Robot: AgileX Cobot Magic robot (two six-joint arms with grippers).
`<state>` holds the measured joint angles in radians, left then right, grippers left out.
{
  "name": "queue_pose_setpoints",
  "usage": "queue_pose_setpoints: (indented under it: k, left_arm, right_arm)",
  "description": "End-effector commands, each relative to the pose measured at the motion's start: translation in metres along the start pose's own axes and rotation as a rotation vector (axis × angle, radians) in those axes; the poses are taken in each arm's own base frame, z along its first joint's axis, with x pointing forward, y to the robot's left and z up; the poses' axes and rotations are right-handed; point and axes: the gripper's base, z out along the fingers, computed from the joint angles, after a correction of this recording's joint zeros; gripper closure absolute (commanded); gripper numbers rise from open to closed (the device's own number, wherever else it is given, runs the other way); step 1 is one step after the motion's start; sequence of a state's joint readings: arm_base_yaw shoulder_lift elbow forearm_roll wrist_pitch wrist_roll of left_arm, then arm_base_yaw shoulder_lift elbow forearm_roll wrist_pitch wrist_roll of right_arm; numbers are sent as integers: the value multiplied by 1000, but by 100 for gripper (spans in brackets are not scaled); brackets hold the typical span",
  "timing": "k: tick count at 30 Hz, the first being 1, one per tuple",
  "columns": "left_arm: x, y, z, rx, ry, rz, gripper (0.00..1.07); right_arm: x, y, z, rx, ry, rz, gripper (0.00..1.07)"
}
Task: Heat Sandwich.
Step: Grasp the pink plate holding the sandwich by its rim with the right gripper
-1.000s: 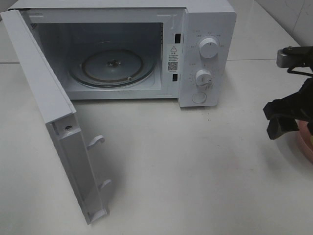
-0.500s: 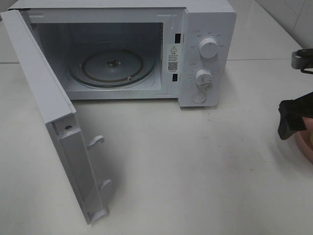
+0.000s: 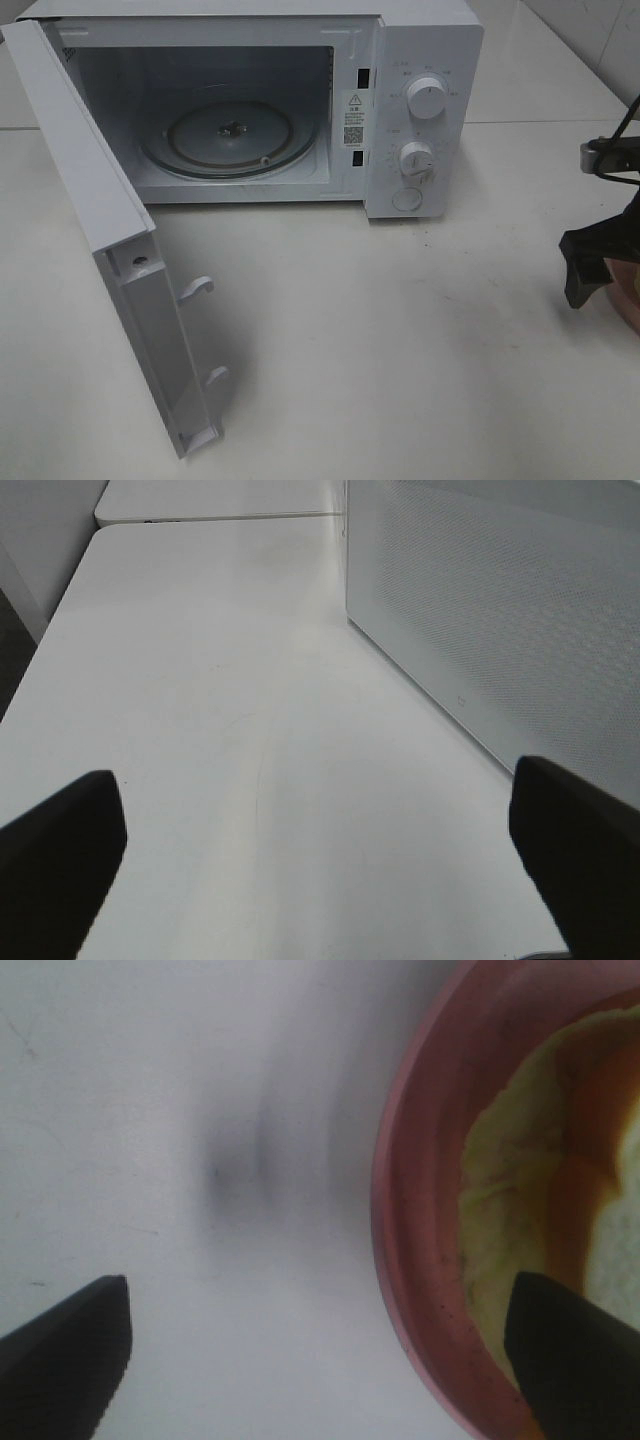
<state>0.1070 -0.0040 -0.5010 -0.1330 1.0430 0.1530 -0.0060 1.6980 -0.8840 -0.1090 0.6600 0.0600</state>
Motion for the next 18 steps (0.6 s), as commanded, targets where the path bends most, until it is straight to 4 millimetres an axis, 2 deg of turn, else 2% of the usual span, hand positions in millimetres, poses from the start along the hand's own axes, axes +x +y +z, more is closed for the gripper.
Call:
queue_pose_setpoints:
  k: [1,9,18]
  left_arm:
    - [1,-1,-3,7,-36,-5,5]
    - [1,-1,-3,7,-36,-5,5]
    - [1,-1,-3,7,-36,-5,5]
  right_arm:
    - [-3,-2,8,12,8,-14,12]
    - [-6,0,34,6,55,-17,14]
    - [-7,1,37,2,55,-29,17]
